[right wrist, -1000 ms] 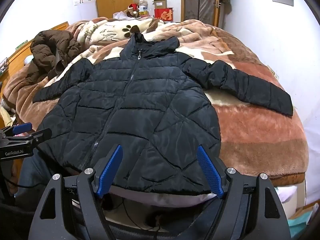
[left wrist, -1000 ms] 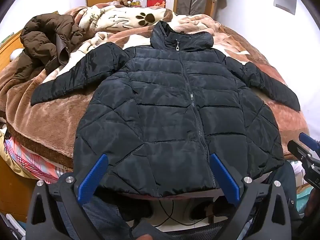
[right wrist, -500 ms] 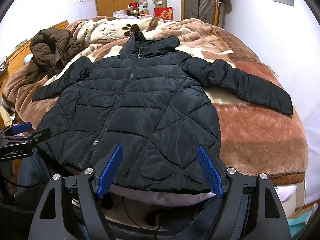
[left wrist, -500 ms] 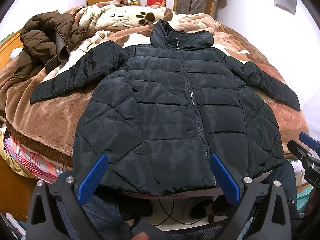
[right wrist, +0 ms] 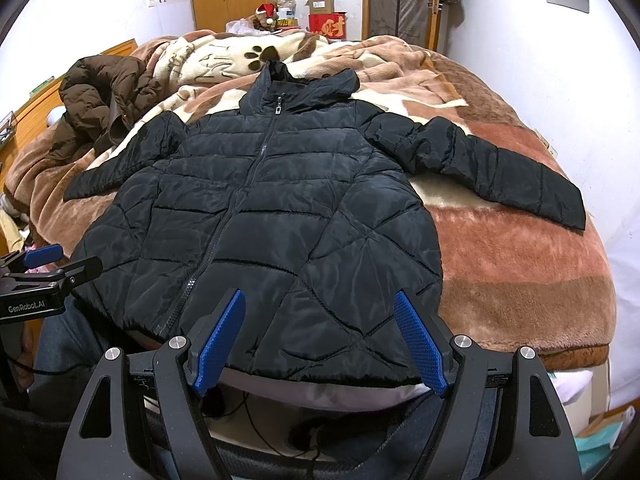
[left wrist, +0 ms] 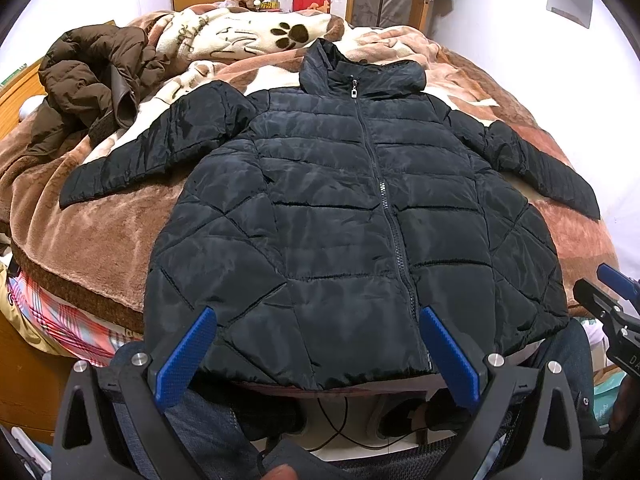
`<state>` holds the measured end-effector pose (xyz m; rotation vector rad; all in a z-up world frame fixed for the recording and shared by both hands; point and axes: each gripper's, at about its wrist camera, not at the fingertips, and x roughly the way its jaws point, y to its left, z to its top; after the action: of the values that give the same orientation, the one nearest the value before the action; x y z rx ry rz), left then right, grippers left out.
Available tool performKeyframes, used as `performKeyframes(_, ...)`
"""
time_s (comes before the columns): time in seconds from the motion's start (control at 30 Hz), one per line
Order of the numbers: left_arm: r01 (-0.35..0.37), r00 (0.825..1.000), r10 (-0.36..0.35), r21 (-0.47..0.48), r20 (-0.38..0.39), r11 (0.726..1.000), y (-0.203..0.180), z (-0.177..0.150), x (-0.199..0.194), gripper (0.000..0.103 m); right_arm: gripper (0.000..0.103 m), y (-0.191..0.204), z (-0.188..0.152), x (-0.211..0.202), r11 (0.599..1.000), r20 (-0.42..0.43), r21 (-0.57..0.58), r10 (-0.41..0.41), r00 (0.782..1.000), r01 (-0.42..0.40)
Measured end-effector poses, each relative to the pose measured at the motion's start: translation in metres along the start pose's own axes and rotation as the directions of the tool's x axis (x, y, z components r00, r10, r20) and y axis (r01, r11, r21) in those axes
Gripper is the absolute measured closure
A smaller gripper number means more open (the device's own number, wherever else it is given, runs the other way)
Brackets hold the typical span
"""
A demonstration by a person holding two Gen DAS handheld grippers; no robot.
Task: Fold large clothes
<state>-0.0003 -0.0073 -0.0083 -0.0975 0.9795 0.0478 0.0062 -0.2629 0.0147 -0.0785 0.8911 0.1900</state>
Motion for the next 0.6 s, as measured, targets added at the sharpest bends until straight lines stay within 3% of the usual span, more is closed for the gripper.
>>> performKeyframes(0.6, 0.003, 1.0, -0.003, 0.0, 0.0, 1.0, 0.0002, -0.0021, -0.0001, 0.0, 0.026, 0.0009, 0.0004, -0.0001, 1.0, -0.003, -0.002, -0.001, 1.0, 0.001)
